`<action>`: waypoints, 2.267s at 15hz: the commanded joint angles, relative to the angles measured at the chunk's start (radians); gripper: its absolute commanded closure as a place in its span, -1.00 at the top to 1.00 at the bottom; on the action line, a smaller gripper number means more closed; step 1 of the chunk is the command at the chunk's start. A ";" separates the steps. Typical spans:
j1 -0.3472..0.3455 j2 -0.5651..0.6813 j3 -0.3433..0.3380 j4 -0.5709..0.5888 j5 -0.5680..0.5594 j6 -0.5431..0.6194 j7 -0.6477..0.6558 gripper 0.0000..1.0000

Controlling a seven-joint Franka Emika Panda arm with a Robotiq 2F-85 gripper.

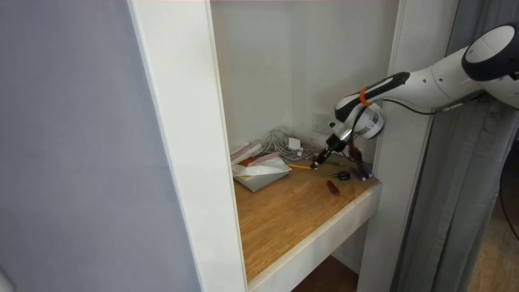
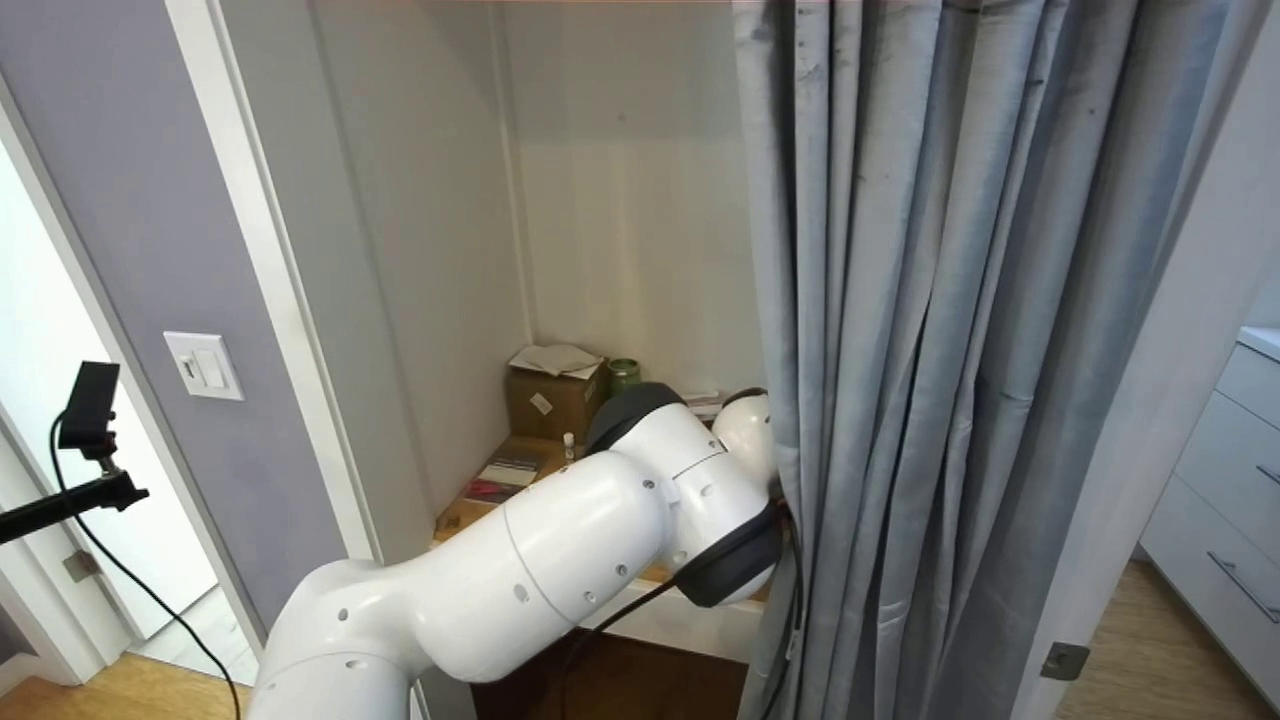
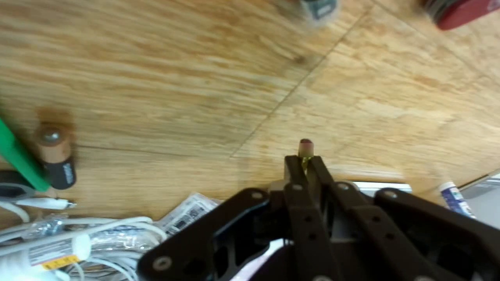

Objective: Move the yellow pencil from the right to the left side of the bench

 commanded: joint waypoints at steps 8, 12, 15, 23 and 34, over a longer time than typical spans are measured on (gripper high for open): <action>0.017 -0.186 -0.049 -0.169 0.264 -0.120 -0.136 -0.84; 0.055 -0.269 -0.044 -0.277 0.378 -0.059 -0.157 -0.84; 0.103 -0.318 -0.045 -0.326 0.450 -0.059 -0.176 -0.85; 0.285 -0.360 -0.157 -0.315 0.594 -0.106 -0.212 -0.84; 0.395 -0.352 -0.273 -0.386 0.567 -0.113 -0.219 -0.92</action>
